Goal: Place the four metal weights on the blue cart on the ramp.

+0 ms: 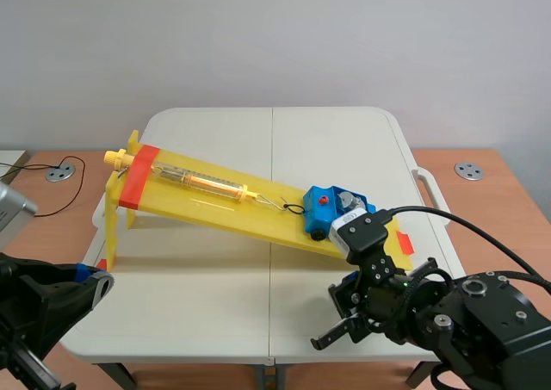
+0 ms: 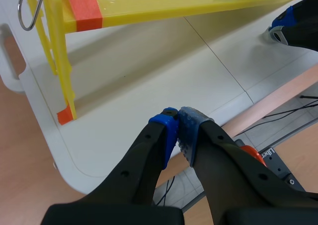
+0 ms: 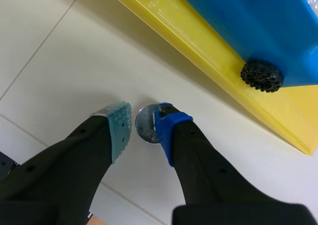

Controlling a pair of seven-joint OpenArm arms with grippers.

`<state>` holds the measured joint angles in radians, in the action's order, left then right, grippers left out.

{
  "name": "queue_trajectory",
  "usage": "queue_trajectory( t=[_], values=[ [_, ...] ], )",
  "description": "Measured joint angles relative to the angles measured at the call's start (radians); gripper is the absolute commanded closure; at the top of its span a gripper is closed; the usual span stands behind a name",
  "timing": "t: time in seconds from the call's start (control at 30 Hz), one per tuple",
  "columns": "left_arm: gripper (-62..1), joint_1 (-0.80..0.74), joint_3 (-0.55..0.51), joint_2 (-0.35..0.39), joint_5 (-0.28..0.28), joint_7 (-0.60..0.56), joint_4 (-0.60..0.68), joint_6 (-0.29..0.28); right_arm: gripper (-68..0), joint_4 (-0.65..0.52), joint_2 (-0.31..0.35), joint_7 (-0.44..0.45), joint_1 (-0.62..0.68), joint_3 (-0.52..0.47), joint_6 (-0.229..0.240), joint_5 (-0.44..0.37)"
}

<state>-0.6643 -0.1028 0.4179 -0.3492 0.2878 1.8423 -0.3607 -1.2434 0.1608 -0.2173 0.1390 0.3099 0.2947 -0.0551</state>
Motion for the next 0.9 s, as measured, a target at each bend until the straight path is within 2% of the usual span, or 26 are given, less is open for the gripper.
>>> queue_trajectory(
  t=[0.13, 0.27, 0.63, 0.73, 0.9],
  values=[
    [-3.4, 0.000, 0.000, 0.000, 0.000, 0.000, 0.000, 0.000, -7.7, 0.014, 0.000, 0.011, -0.003, 0.000, 0.000, -0.001],
    [-3.4, 0.000, 0.000, 0.000, 0.000, 0.000, 0.000, 0.000, -0.6, 0.023, 0.000, 0.011, -0.013, 0.000, -0.003, -0.001],
    [-3.4, 0.000, 0.000, 0.000, 0.000, 0.000, 0.000, 0.000, -0.6, 0.008, 0.003, 0.000, -0.008, -0.001, 0.000, -0.018],
    [-3.4, 0.000, 0.000, 0.000, 0.000, 0.000, 0.000, 0.000, -0.6, -0.052, 0.023, -0.040, 0.024, -0.005, 0.008, -0.056],
    [-3.4, 0.000, 0.000, 0.000, 0.000, 0.000, 0.000, 0.000, -0.6, -0.238, 0.075, -0.111, 0.125, -0.060, 0.009, -0.117]
  ],
)
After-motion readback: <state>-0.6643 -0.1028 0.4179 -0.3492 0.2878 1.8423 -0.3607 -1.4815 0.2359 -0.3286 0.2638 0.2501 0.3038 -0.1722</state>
